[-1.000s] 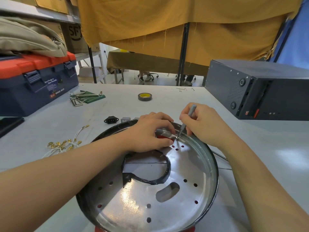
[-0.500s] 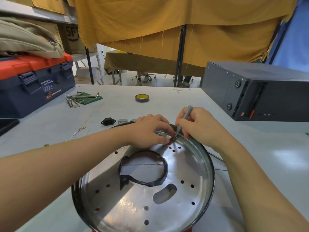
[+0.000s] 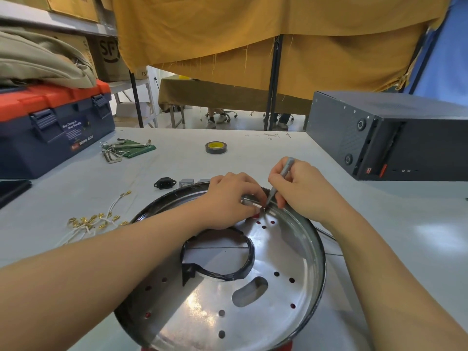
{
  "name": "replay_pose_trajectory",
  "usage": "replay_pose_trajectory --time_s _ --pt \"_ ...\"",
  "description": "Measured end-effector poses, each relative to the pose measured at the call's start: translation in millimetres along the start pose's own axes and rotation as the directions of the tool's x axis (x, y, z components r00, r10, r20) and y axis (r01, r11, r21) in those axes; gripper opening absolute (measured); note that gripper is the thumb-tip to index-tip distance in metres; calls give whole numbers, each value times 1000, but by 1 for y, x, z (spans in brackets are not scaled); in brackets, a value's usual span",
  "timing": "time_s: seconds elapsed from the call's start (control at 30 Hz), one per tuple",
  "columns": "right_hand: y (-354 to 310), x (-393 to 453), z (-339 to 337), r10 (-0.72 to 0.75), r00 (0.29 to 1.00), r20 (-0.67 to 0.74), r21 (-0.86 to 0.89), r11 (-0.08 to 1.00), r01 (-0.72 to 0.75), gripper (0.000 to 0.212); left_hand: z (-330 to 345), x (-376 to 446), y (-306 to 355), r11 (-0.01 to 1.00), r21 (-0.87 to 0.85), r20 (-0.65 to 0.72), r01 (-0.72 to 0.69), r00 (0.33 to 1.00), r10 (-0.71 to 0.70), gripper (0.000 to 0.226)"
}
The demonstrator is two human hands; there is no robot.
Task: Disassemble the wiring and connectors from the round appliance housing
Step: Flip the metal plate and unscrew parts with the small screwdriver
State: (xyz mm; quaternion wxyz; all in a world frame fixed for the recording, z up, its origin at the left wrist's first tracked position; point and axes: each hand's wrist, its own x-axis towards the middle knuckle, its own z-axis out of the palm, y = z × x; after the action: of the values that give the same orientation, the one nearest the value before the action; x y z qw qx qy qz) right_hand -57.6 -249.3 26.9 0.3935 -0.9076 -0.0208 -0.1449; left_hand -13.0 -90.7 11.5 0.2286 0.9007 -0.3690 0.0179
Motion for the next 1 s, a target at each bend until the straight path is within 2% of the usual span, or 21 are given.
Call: replay_pose_trajectory --time_s 0.33,0.7,0.83,1.0 --pt "-1 0 0 7 1000 1 6 1000 -7 17 5 0 2 1000 -26 -73 11 997 -13 9" --pt "-2 -1 -3 26 1000 11 29 999 -26 20 2 1 2 1000 -31 -45 6 999 -8 6" --pt "-3 -2 -5 5 992 -128 48 999 1 25 1 1 2 997 -83 -38 -1 999 -2 7" --pt "-5 -2 -4 -6 947 -320 145 988 55 33 -4 2 2 974 -225 -68 22 997 -38 6"
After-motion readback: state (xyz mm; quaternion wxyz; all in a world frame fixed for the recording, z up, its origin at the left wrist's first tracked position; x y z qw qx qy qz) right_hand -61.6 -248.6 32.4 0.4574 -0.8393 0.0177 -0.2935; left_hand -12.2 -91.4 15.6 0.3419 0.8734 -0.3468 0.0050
